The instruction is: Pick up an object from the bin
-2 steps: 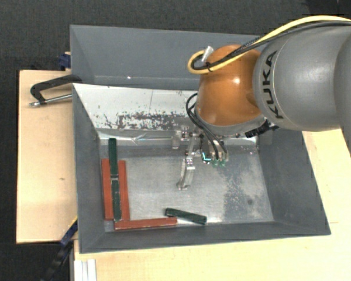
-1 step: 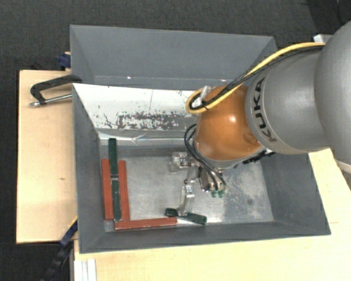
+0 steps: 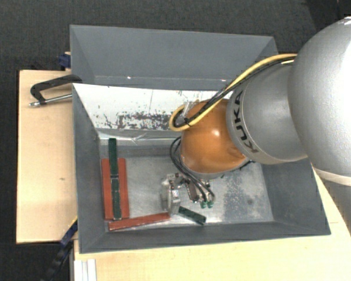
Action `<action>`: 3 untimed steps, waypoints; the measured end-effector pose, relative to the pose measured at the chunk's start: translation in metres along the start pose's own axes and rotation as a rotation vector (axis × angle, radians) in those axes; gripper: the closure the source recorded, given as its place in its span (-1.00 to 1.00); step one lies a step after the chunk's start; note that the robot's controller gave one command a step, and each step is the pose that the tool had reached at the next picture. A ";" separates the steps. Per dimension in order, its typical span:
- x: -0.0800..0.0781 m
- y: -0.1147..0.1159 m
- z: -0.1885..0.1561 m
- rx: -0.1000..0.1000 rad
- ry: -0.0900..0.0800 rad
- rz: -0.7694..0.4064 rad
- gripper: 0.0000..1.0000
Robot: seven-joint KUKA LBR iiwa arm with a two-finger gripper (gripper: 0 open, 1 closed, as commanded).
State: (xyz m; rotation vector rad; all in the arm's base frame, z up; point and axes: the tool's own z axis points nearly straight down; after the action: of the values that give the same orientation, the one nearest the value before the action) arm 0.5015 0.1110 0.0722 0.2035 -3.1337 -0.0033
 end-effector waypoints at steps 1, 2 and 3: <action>-0.001 -0.001 0.001 0.000 -0.004 0.001 -1.00; -0.001 -0.001 0.001 0.000 -0.004 0.001 -1.00; 0.000 -0.025 -0.005 -0.002 -0.005 -0.127 -1.00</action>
Offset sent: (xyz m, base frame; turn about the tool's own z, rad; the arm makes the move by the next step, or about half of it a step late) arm 0.0000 0.0000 0.0000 0.0000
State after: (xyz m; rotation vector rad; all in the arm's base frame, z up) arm 0.5042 0.0861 0.0771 0.4026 -3.1192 -0.0073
